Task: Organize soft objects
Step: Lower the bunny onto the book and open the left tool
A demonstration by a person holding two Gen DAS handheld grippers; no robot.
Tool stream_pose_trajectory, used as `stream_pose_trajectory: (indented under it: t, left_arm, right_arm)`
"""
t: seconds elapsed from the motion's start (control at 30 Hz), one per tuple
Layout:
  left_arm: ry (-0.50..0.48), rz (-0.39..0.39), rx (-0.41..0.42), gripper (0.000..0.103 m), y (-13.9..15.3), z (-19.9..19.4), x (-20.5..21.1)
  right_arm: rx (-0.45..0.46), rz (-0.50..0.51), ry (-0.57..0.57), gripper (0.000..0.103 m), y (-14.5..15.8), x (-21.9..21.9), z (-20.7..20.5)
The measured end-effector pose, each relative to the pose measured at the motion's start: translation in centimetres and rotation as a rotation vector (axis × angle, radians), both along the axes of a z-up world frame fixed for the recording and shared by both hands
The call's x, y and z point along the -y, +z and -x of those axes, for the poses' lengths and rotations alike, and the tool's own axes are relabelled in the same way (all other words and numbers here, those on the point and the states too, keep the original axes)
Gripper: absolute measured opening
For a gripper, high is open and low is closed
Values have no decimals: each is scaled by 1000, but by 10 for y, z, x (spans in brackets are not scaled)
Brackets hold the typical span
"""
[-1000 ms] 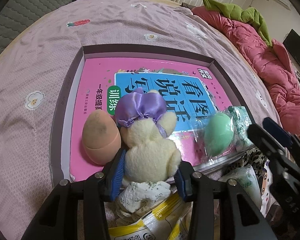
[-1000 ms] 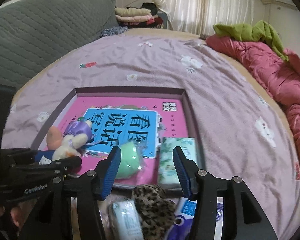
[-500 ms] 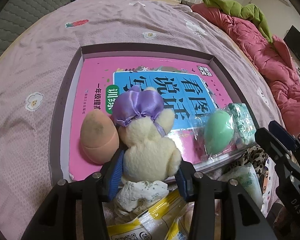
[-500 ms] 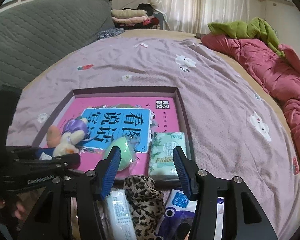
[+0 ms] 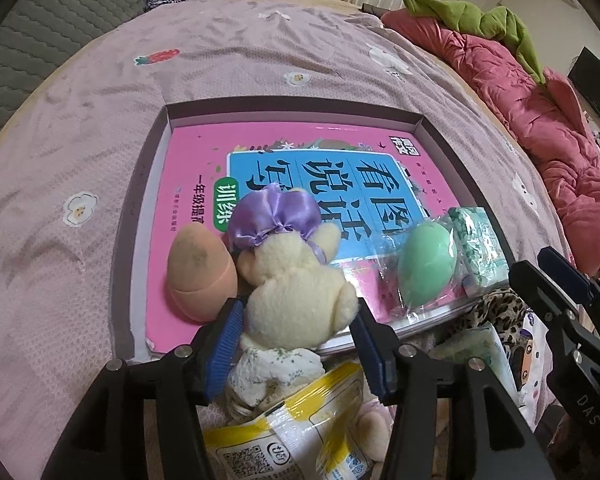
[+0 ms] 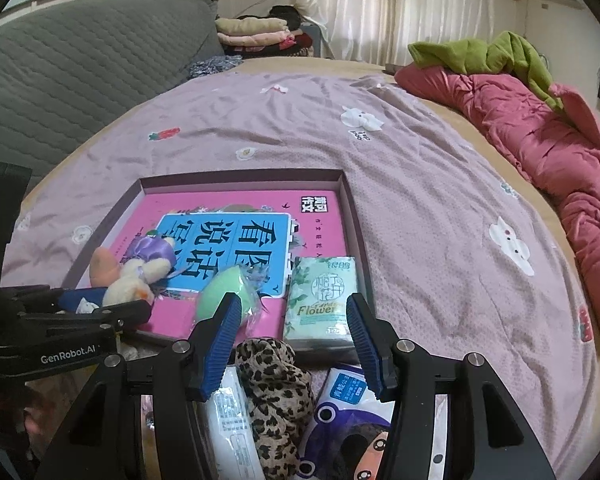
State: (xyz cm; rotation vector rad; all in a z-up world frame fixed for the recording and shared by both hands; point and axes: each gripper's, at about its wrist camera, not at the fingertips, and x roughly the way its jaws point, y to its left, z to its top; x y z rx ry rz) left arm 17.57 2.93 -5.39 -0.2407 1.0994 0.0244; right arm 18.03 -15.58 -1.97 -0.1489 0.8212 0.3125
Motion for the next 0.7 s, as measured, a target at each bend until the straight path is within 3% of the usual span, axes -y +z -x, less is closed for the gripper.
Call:
stream_pose_trajectory:
  t: [0.17,0.47,0.7]
  left_arm:
    - [19,22,23,62,6,5,-5]
    - [45,80,71,62,21,13,-19]
    - [68,73,158,63,46,24,-29]
  right_arm:
    - [3,-1,-10,57,3,2,2]
    - [6,-8,-21,57,7,6,6]
    - [24,-21,-22,57,16,11,11]
